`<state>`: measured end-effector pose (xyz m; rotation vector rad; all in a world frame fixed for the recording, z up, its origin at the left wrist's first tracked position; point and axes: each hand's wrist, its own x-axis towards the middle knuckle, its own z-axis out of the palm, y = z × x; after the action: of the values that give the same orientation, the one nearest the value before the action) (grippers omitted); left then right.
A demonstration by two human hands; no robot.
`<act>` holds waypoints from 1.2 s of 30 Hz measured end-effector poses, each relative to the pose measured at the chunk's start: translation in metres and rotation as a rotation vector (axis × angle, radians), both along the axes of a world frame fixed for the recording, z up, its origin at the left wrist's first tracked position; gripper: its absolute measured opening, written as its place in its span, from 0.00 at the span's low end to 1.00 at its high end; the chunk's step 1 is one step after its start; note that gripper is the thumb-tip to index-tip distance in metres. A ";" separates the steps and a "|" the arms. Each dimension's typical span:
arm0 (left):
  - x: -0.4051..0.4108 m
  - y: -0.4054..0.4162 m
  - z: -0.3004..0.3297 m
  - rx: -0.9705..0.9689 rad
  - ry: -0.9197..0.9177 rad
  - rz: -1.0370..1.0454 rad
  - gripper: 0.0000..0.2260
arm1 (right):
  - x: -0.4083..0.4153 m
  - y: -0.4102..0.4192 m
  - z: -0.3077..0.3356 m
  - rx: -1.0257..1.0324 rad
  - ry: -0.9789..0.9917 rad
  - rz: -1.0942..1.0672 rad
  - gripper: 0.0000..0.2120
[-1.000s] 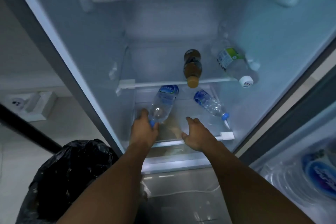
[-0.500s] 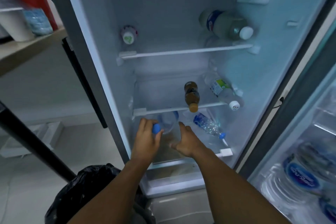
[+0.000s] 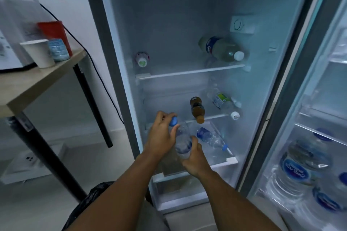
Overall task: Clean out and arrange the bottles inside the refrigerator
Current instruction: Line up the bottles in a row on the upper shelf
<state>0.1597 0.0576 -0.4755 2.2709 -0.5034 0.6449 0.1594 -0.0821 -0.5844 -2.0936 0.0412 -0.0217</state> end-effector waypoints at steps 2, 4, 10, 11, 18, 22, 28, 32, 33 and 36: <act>-0.003 -0.001 0.013 0.059 -0.022 -0.073 0.15 | -0.014 -0.002 0.002 0.048 -0.037 -0.027 0.46; -0.010 -0.005 0.027 0.099 -0.033 -0.133 0.16 | -0.029 -0.006 0.008 0.049 -0.073 -0.046 0.44; -0.038 -0.033 0.069 0.122 -0.055 -0.221 0.16 | -0.080 -0.033 0.041 0.069 -0.103 -0.085 0.34; -0.044 -0.040 0.074 0.127 -0.061 -0.239 0.16 | -0.087 -0.040 0.046 0.055 -0.107 -0.099 0.32; -0.111 -0.126 0.119 0.097 -0.148 -0.457 0.14 | -0.170 -0.120 0.085 -0.003 -0.194 -0.346 0.32; -0.139 -0.169 0.134 0.058 -0.189 -0.560 0.14 | -0.211 -0.158 0.096 -0.064 -0.222 -0.491 0.31; -0.201 -0.228 0.130 0.048 -0.193 -0.806 0.14 | -0.288 -0.206 0.102 -0.115 -0.243 -0.752 0.32; -0.227 -0.251 0.110 0.012 -0.180 -0.910 0.14 | -0.316 -0.228 0.084 -0.058 -0.285 -0.882 0.35; -0.228 -0.256 0.106 -0.001 -0.181 -0.920 0.14 | -0.317 -0.232 0.082 -0.039 -0.291 -0.897 0.37; -0.227 -0.274 0.104 0.009 -0.205 -0.936 0.15 | -0.312 -0.241 0.079 0.012 -0.303 -0.931 0.39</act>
<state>-0.0676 -0.2161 -0.3713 1.6899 -1.5266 0.3710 -0.1529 -0.3234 -0.5054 -1.8642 0.8167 -0.8853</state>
